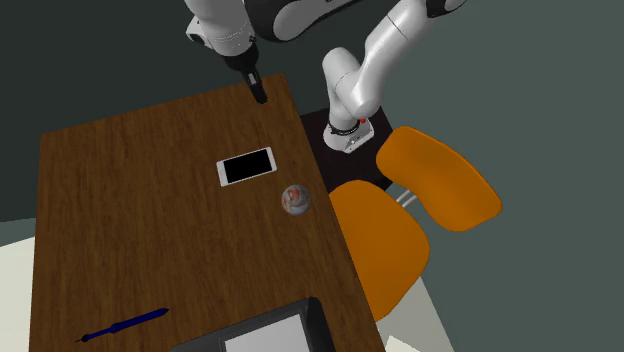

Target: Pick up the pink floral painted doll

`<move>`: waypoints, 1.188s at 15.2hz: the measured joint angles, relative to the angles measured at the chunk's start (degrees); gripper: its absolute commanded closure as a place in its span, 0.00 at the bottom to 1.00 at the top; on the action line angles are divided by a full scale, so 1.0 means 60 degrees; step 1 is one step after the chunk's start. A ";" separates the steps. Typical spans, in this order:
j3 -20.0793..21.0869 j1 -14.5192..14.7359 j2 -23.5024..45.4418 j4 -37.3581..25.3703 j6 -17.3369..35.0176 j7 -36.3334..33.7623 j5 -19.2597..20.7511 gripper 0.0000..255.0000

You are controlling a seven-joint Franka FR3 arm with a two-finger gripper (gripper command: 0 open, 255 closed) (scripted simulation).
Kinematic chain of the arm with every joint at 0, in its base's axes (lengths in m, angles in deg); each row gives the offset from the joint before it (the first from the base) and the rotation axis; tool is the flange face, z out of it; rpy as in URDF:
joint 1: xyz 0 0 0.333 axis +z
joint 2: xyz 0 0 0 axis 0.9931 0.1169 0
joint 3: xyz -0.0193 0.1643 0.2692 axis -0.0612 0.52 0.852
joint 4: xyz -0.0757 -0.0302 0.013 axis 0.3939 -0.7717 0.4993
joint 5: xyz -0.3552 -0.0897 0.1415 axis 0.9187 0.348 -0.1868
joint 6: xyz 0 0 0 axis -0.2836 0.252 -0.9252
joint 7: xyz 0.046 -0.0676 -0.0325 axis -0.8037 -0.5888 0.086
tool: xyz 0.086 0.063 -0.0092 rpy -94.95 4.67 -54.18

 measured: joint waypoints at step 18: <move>0.4095 0.0326 0.1763 -0.1693 0.0116 -0.5464 -0.1987 0.00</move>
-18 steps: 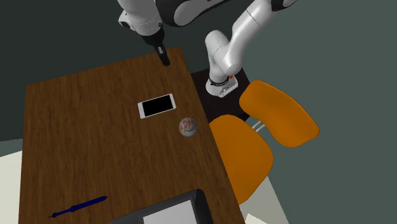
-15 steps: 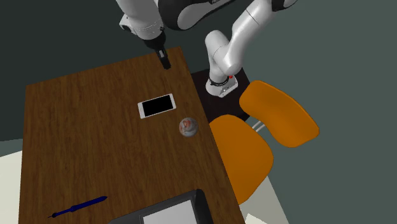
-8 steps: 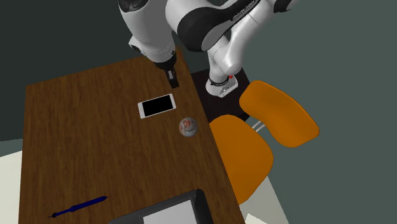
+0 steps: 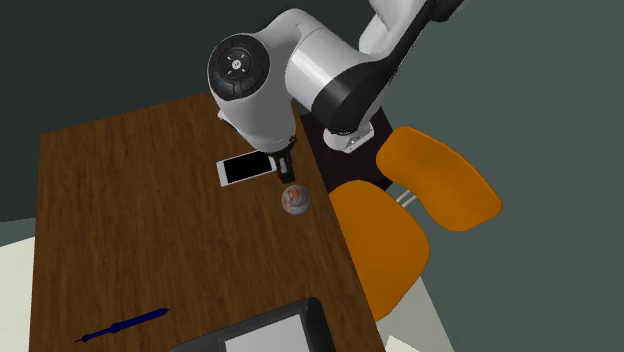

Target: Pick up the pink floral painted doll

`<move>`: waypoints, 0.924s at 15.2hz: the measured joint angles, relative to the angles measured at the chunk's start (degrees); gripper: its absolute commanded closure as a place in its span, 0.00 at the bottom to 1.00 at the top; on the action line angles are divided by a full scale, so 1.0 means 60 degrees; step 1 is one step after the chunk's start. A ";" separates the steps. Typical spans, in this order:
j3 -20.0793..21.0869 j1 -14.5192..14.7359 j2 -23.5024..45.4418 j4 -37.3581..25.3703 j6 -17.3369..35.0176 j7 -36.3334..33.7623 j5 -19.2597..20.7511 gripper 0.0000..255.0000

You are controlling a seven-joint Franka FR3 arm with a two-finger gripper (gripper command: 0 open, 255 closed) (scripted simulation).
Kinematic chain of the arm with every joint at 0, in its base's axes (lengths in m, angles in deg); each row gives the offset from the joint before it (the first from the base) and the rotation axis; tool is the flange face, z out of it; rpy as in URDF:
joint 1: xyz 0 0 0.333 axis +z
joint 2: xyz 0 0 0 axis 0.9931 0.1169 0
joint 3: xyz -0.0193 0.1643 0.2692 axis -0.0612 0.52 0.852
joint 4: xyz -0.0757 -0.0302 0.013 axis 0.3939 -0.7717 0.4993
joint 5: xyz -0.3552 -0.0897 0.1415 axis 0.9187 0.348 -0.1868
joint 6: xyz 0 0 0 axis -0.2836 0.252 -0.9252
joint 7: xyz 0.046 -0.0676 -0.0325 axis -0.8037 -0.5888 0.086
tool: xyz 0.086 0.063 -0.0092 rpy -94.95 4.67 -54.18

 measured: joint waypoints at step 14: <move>0.2009 -0.0168 0.1977 -0.0949 0.0930 -0.2746 0.0033 0.00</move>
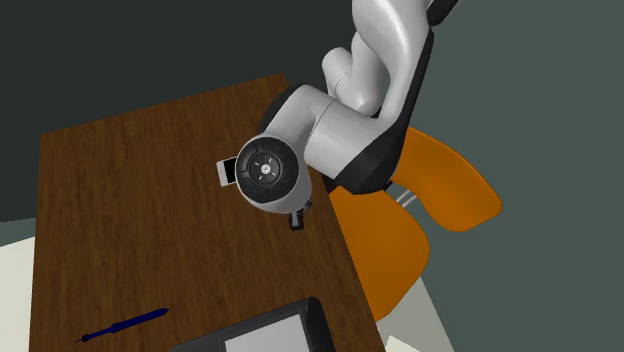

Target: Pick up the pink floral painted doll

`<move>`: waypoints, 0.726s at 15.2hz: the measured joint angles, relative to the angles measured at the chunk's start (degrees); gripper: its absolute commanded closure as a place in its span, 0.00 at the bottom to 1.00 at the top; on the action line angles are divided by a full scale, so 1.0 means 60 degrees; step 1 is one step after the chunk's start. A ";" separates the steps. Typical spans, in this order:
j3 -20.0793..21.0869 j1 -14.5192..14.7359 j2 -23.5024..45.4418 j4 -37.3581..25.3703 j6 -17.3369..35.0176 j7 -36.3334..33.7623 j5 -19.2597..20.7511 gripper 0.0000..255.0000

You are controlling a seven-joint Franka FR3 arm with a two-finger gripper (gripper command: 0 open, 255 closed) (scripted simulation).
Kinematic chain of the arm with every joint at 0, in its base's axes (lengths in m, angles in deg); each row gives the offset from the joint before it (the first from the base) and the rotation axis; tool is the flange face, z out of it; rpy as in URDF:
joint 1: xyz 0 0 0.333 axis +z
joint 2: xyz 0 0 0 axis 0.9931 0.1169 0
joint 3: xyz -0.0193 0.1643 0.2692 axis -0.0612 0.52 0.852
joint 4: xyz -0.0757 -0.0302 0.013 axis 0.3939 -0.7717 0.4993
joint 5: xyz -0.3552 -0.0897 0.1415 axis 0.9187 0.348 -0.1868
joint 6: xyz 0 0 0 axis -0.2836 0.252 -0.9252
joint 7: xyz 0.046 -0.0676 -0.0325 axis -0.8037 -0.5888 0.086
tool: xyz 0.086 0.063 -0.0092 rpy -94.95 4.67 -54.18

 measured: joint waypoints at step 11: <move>0.0023 -0.0004 0.0020 0.0135 0.0197 -0.0013 0.0009 1.00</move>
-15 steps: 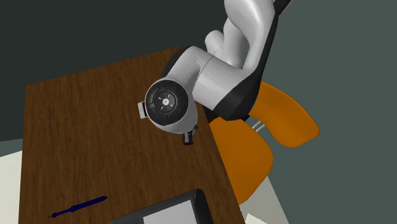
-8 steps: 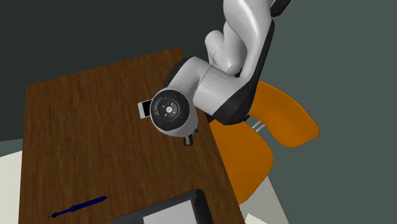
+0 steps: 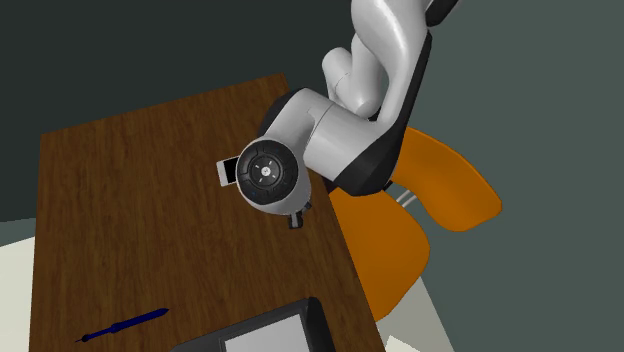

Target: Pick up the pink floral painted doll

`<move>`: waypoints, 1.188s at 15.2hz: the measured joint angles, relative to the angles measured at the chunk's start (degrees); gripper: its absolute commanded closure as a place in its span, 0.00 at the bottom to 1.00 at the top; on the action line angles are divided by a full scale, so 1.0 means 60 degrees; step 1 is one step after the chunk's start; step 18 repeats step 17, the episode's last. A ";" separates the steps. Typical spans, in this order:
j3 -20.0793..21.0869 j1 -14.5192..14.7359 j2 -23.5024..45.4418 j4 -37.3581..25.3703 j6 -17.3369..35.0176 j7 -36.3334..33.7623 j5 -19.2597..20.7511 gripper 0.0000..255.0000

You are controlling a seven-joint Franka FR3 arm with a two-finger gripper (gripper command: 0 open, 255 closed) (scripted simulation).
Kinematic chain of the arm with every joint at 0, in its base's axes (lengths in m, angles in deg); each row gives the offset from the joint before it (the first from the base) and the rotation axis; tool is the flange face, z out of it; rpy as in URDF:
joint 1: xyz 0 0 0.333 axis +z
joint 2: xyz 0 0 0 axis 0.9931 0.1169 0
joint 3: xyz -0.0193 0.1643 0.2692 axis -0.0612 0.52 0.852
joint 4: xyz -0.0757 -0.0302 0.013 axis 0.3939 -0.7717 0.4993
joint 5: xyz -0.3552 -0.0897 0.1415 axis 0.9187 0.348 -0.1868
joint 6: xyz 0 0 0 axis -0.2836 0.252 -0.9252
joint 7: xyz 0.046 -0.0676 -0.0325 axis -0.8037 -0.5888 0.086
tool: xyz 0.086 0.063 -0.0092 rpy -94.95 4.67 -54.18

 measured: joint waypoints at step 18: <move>-0.0102 -0.0126 0.0319 -0.2079 -0.1840 -0.0055 0.0208 1.00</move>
